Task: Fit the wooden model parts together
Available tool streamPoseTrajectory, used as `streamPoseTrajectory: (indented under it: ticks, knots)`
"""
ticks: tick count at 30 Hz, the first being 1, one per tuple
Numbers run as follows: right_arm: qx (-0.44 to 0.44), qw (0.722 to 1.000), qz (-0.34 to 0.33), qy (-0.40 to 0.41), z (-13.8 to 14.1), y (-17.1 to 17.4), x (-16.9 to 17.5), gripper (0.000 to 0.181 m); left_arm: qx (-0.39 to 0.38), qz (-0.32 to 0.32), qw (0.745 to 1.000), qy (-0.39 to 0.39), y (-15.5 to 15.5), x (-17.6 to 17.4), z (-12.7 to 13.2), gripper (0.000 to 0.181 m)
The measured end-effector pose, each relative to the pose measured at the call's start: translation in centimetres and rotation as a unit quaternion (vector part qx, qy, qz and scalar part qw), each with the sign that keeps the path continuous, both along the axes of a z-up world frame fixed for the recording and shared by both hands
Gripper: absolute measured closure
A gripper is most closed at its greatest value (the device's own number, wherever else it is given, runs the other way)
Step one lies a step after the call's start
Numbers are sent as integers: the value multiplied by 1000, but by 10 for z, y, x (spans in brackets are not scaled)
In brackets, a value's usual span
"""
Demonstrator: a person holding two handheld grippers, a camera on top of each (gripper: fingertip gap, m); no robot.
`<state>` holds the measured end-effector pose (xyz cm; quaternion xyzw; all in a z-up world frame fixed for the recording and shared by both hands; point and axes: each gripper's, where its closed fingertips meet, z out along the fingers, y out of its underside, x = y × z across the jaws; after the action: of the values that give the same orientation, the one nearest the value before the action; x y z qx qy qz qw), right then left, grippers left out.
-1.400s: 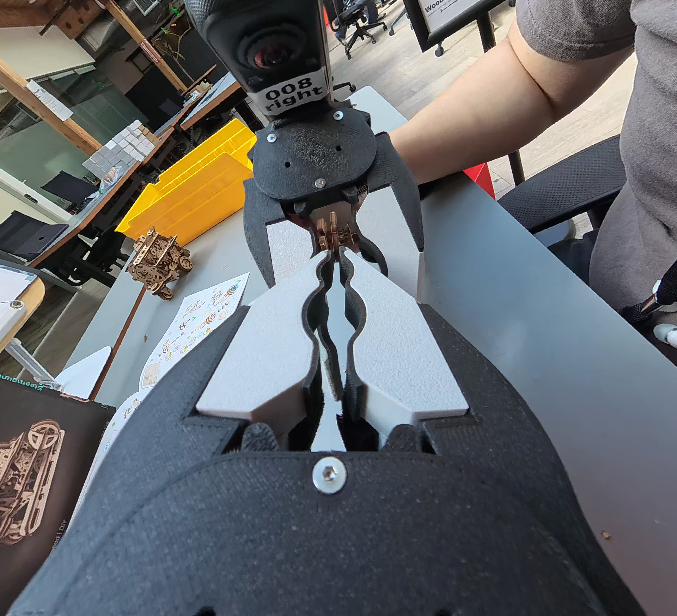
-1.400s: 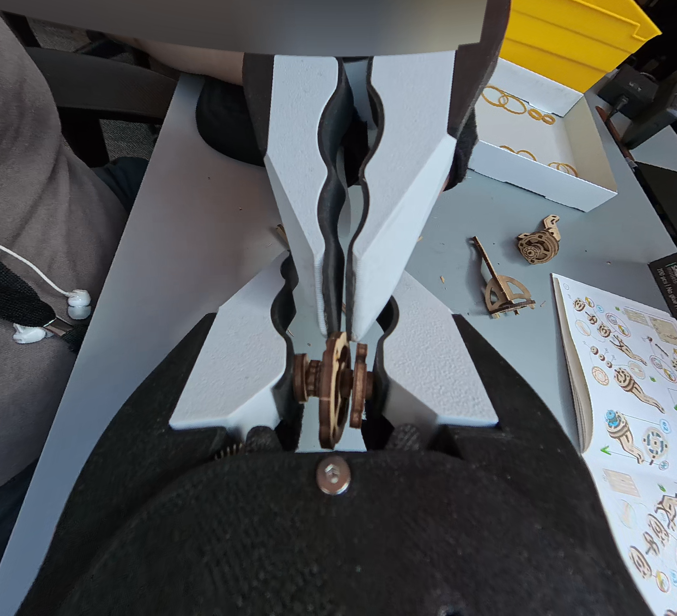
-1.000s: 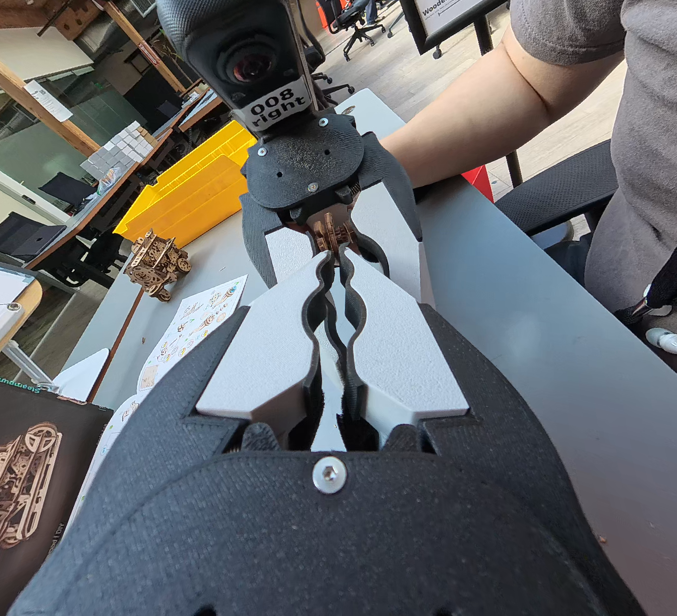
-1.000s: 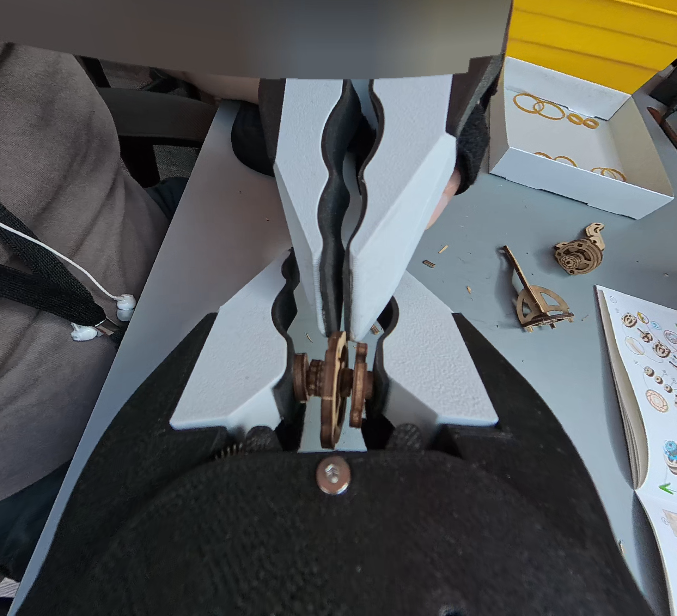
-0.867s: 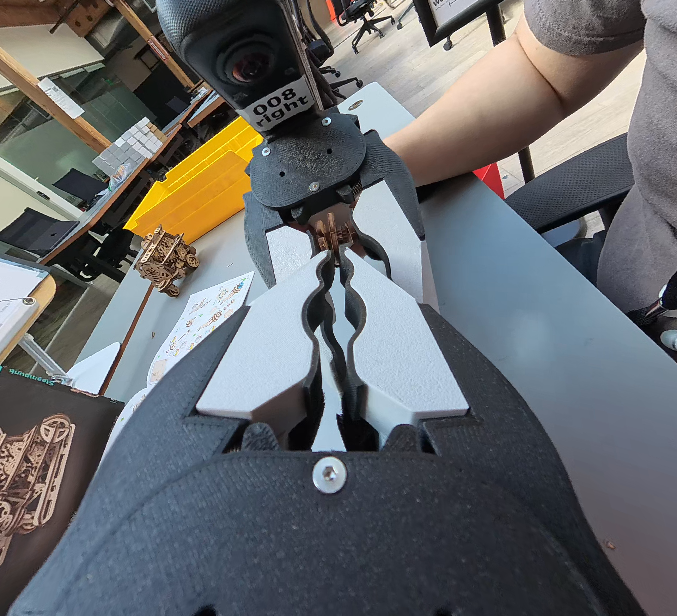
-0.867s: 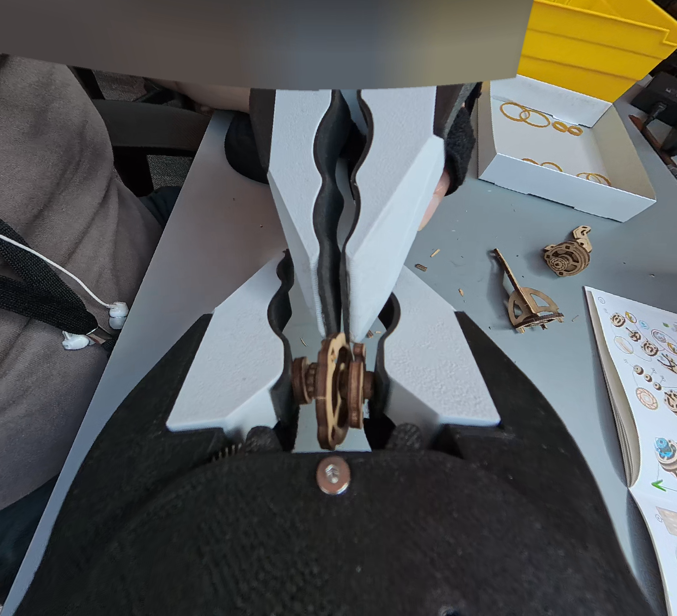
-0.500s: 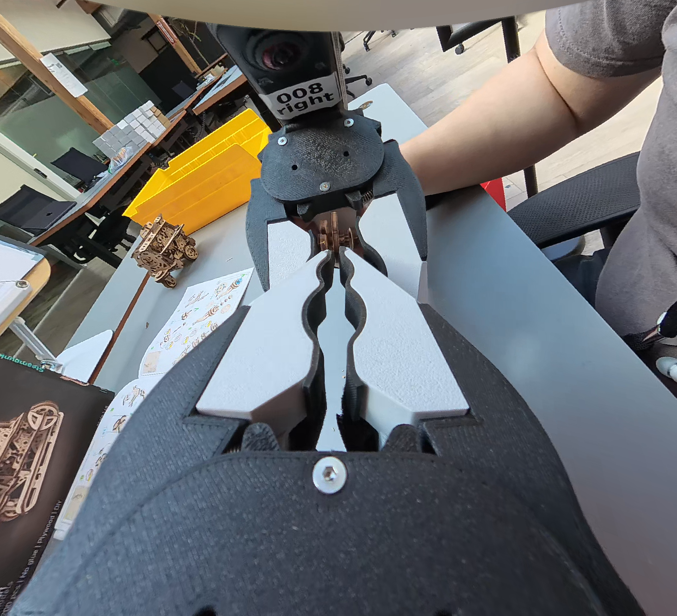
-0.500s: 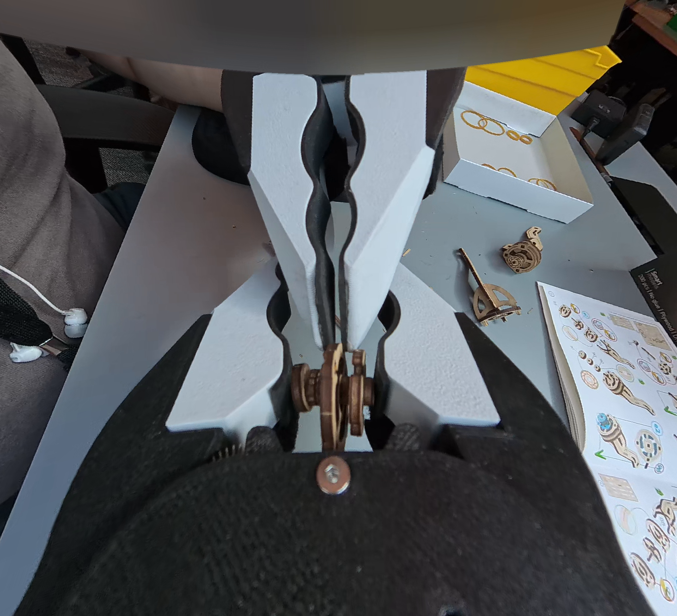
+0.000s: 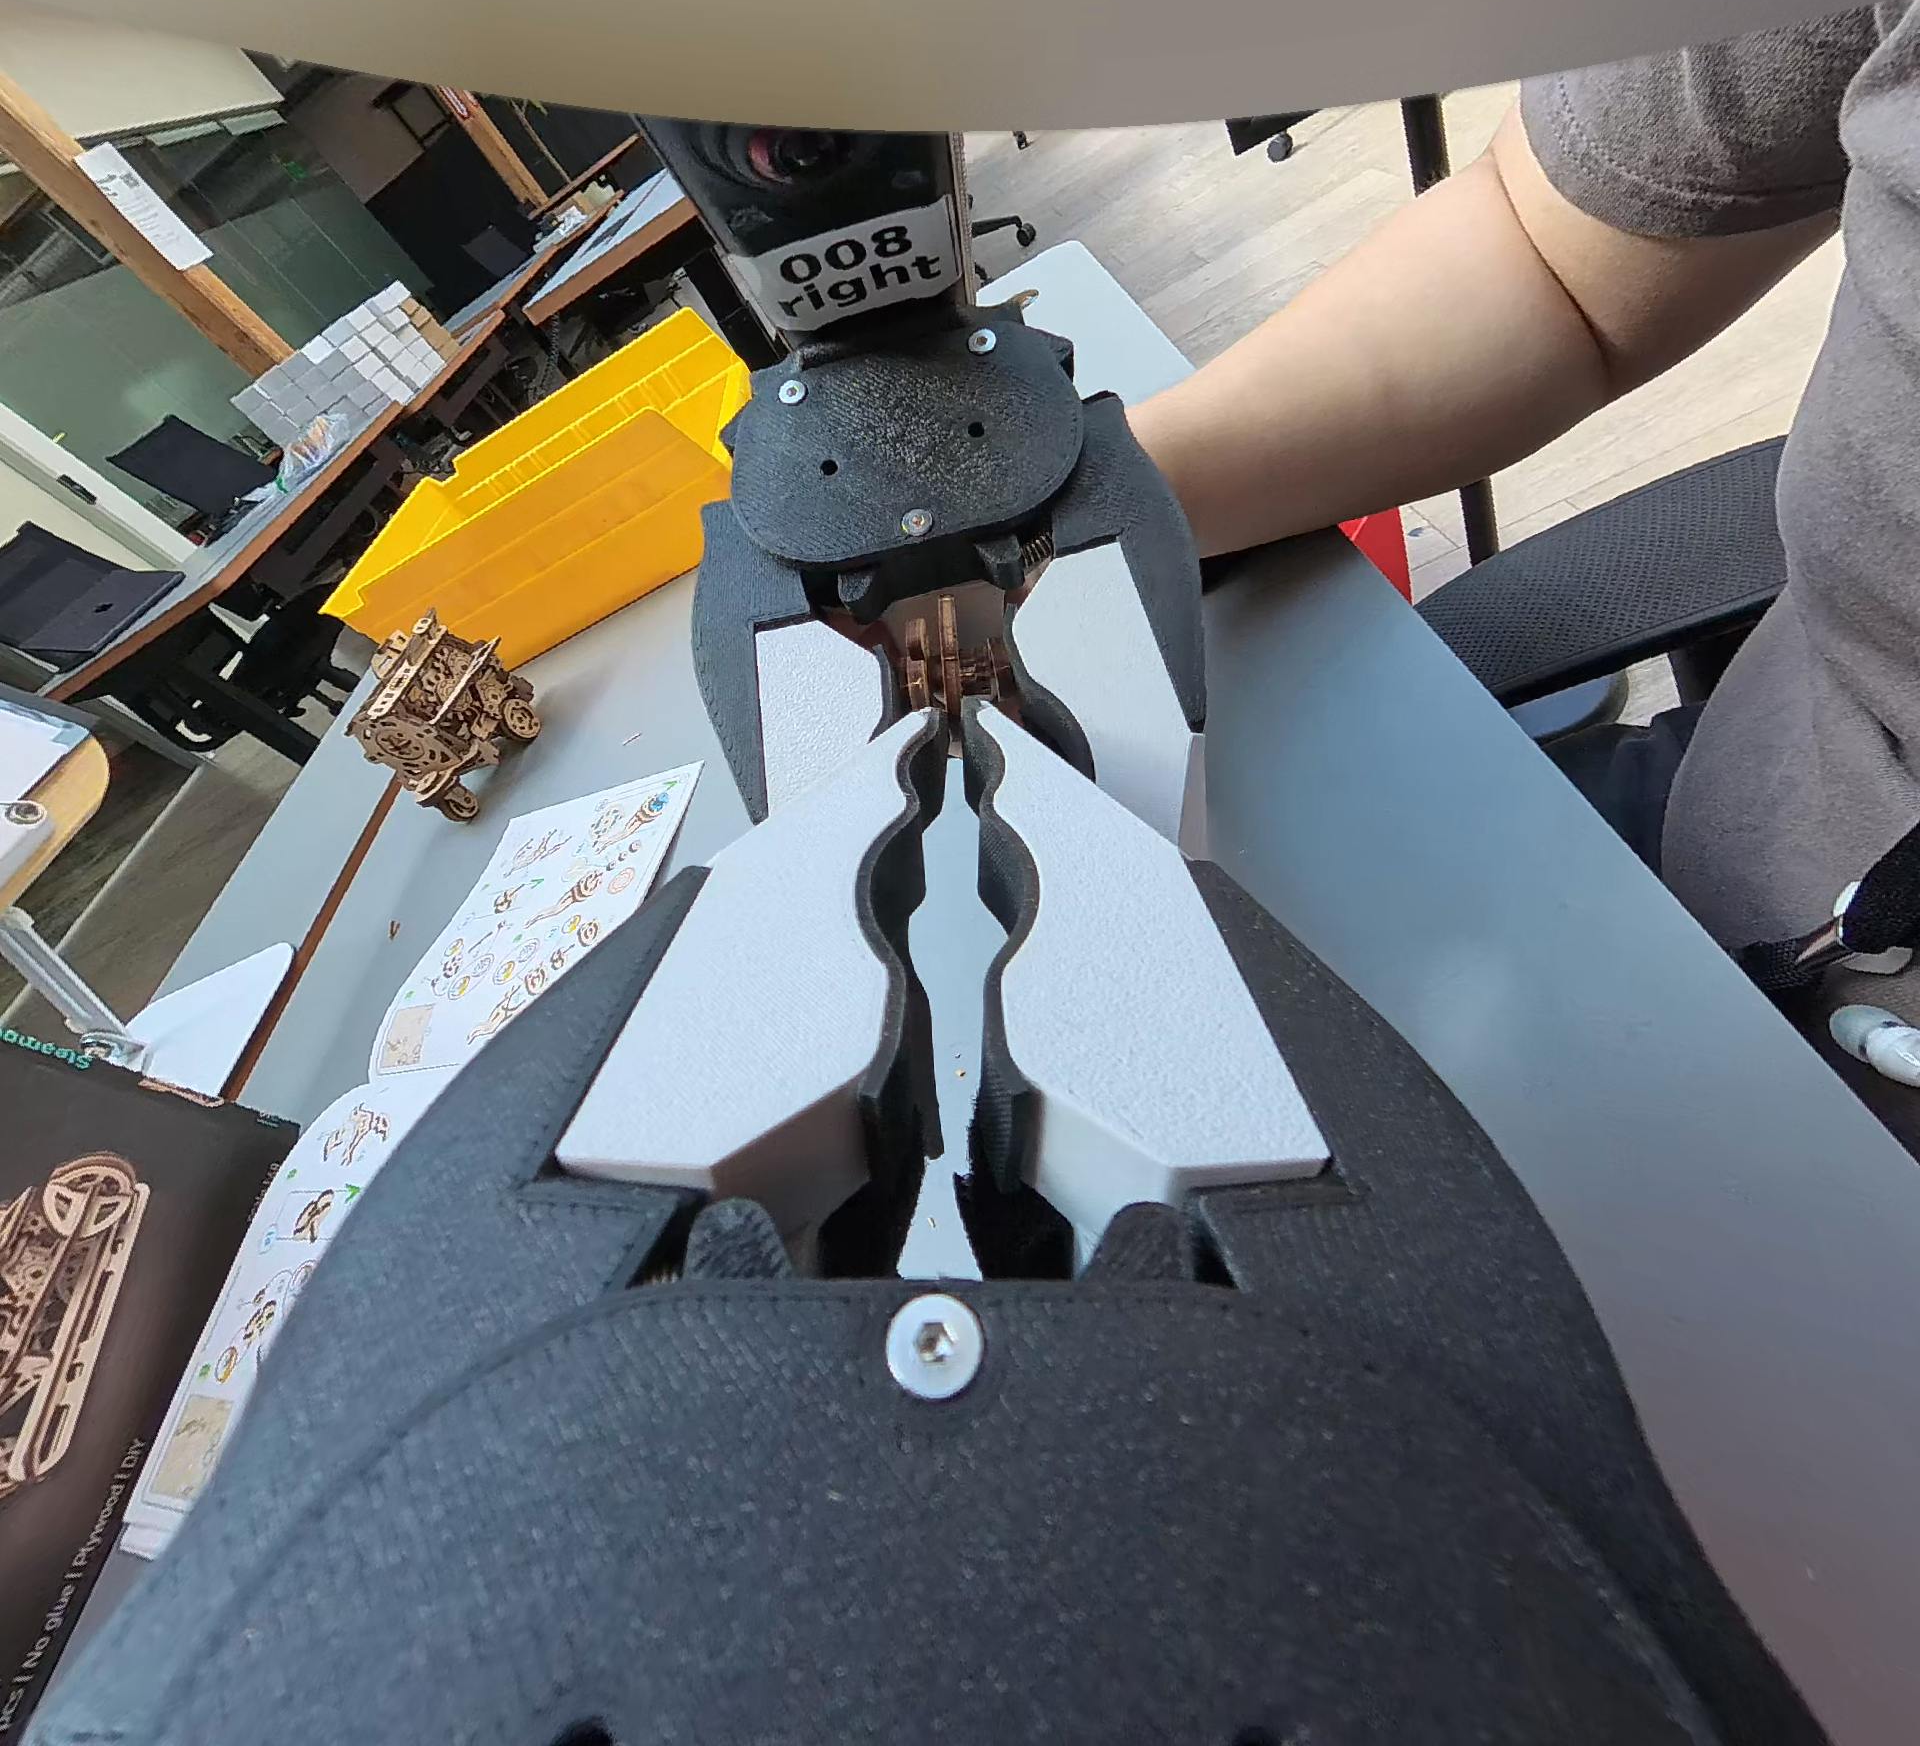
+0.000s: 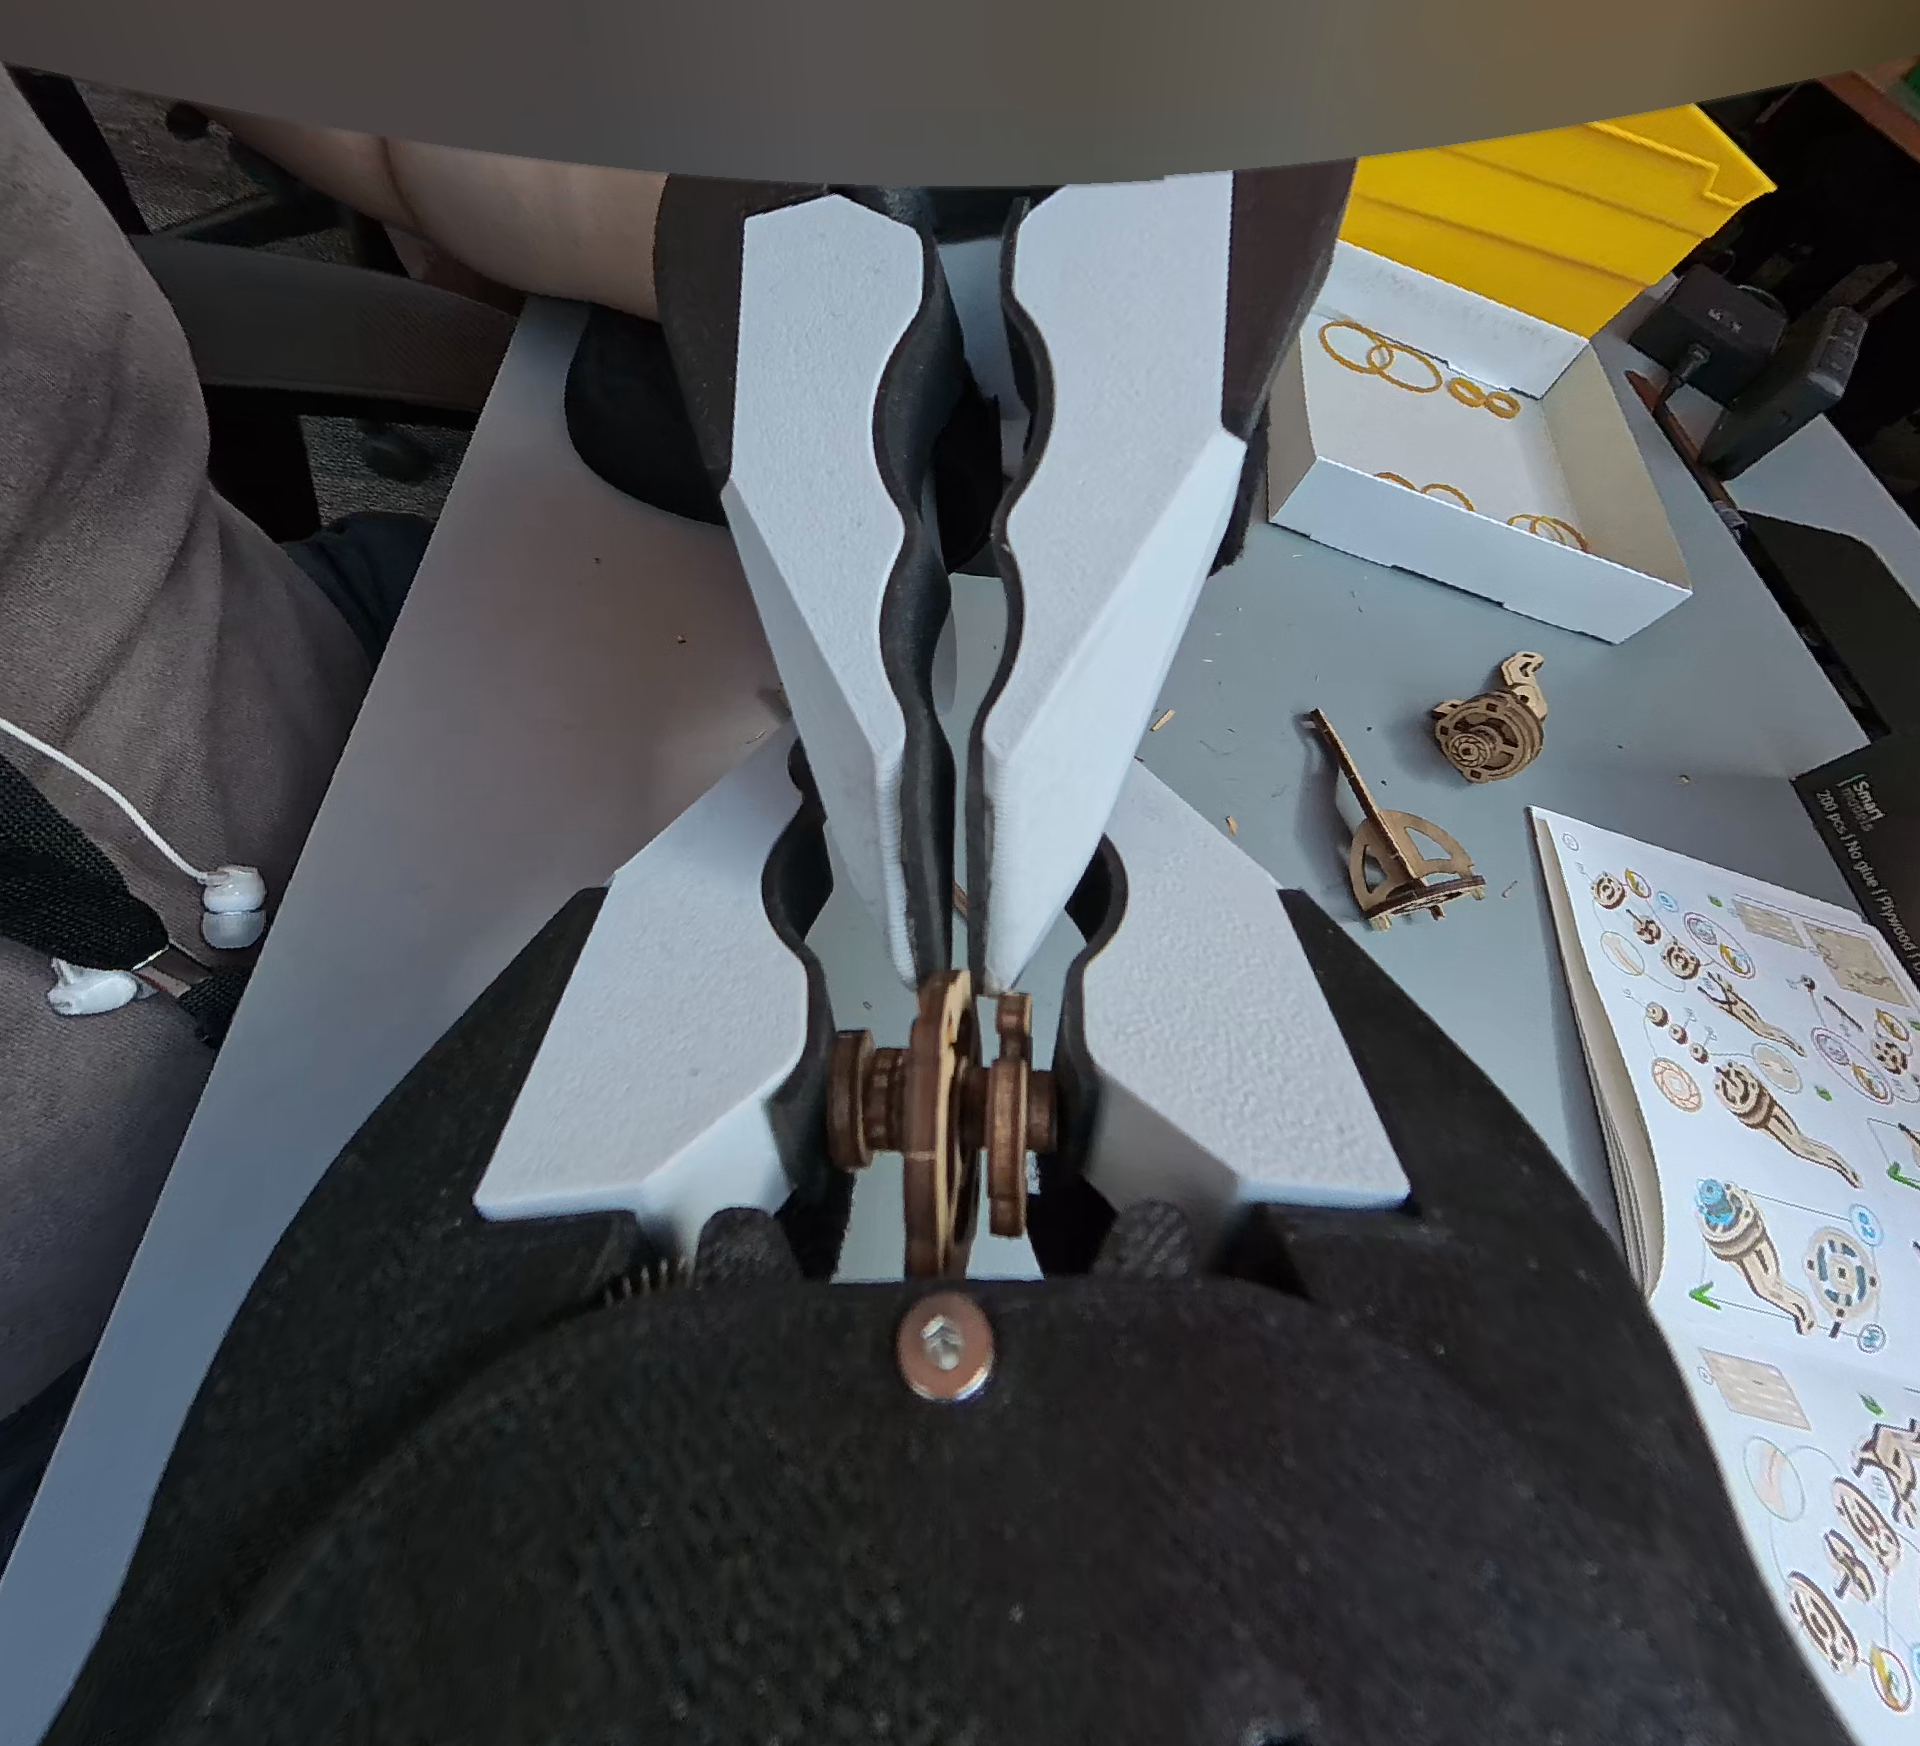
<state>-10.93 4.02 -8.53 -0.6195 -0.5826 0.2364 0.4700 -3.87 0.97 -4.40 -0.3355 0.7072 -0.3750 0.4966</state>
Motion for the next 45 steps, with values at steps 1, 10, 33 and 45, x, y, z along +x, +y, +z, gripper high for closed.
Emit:
streamPoseTrajectory:
  ticks: [1,10,33,45]
  knots:
    - [4,1000,1,2,1,-1,0,141,0,-2,1000,0,-1,0,0,181]
    - [-14,1000,13,11,2,-6,-1,144,-6,-9,1000,5,-3,-1,-1,181]
    - [1,1000,1,21,7,1,1,140,-58,8,998,-3,2,2,9,181]
    - [15,1000,-1,20,10,-3,2,143,-54,-6,998,-4,-5,2,9,181]
